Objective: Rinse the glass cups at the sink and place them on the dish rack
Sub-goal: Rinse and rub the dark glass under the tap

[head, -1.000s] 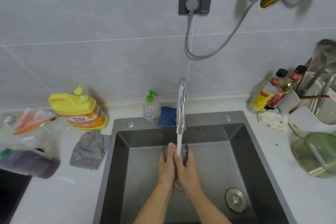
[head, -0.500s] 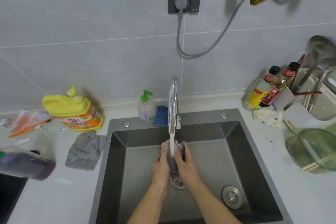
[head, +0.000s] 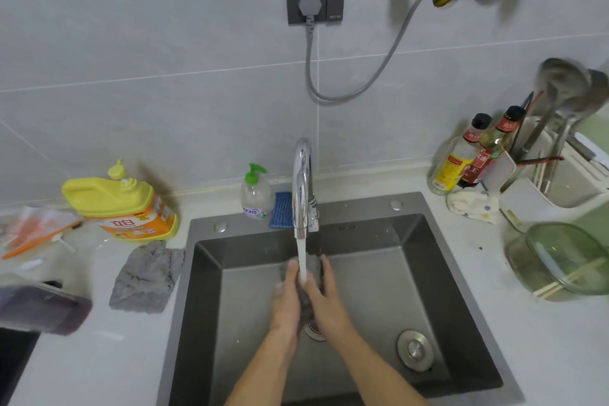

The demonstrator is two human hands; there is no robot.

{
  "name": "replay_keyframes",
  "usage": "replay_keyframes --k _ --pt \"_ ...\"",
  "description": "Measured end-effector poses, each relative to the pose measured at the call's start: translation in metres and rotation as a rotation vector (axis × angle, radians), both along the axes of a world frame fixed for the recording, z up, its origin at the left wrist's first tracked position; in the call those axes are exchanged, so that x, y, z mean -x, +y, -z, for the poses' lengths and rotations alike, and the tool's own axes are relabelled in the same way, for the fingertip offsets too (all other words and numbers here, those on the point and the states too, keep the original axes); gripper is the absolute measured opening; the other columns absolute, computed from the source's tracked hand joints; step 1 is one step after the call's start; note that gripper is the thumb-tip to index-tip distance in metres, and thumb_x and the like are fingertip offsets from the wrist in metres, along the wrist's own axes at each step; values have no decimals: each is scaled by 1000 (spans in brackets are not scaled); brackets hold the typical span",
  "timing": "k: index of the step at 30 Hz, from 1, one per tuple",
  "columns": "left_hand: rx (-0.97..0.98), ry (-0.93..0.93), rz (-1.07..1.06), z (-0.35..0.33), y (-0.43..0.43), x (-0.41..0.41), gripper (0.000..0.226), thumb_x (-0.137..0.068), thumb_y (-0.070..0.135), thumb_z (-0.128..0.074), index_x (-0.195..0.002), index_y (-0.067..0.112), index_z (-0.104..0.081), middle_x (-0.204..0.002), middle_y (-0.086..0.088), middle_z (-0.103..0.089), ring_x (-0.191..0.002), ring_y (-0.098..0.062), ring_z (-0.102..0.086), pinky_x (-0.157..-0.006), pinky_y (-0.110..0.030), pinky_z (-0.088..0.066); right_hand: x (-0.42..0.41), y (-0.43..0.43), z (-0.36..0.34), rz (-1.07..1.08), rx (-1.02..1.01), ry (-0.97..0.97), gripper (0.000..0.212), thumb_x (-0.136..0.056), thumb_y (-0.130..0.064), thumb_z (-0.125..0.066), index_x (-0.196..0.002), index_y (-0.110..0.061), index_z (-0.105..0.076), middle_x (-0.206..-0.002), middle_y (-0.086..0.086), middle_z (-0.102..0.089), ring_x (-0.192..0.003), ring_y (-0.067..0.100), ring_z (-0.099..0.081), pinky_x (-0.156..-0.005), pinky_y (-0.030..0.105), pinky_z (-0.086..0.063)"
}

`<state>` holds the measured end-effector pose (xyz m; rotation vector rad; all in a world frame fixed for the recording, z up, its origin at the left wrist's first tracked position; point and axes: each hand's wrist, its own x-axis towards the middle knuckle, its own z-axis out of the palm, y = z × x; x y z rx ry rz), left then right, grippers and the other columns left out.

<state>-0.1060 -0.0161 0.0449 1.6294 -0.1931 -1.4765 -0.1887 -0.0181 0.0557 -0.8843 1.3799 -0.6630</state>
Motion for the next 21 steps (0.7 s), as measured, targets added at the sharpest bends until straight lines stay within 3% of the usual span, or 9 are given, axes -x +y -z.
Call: replay_keyframes --k 3,5,8,10,12,15,17,19,21 --pt "-17 118 -13 -4 -1 7 64 -99 69 -47 -116 15 -77 -111 -12 -80 -102 -30 -78 -87 -44 -61 3 -14 5 206 -141 -244 68 -89 -48 -76 -149 -41 -43 -139 7 -65 -110 27 -74 -97 48 -60" --pt "-17 50 -20 -6 -1 7 62 -105 63 -40 -116 14 -77 -111 -12 -80 -105 -30 -76 -99 -48 -58 -1 -22 2 191 -202 -188 59 -95 -67 -56 -140 -30 -52 -131 10 -69 -106 31 -75 -89 49 -62" --pt "15 -40 -62 0 -5 3 61 -107 57 -38 -124 10 -72 -121 -14 -76 -114 -26 -72 -110 -45 -51 -6 -23 7 125 -175 69 69 -106 -61 -24 -147 -13 -52 -140 16 -63 -129 31 -61 -111 46 -48" --pt "-41 -117 -103 22 -11 -3 74 -97 66 -37 -129 7 -68 -129 -18 -71 -120 -29 -68 -113 -48 -48 -6 -15 7 33 -51 168 60 -109 -53 -24 -152 -16 -44 -144 11 -60 -133 26 -56 -115 40 -41" --pt "-69 -175 -103 36 -15 -9 72 -103 59 -31 -138 5 -63 -138 -21 -66 -129 -33 -62 -117 -50 -44 -7 -8 5 -26 42 111 51 -110 -42 -38 -156 -18 -36 -149 0 -54 -133 16 -53 -116 33 -38" --pt "-41 -72 -42 7 -9 -4 68 -104 67 -34 -126 14 -72 -122 -16 -76 -112 -31 -74 -102 -53 -57 2 -7 8 69 50 -106 61 -99 -19 -69 -153 -23 -40 -146 -3 -55 -126 15 -60 -113 41 -47" --pt "-33 32 -11 -7 -2 0 62 -97 71 -50 -115 18 -75 -108 -12 -80 -95 -29 -79 -86 -46 -64 11 -13 5 116 19 -207 61 -88 -10 -80 -141 -28 -55 -133 -5 -63 -114 16 -70 -99 41 -59" --pt "-32 143 -7 -18 2 6 63 -91 74 -57 -114 18 -75 -107 -7 -81 -94 -25 -79 -80 -38 -59 11 -16 4 134 -29 -257 47 -90 -15 -79 -129 -35 -62 -125 -7 -69 -101 11 -75 -84 29 -61" --pt "-70 214 -62 -23 0 8 66 -91 75 -54 -110 15 -76 -104 -11 -81 -96 -27 -75 -80 -38 -55 7 -20 0 146 -70 -211 25 -102 -29 -64 -122 -43 -66 -130 -3 -70 -106 12 -74 -90 30 -60"
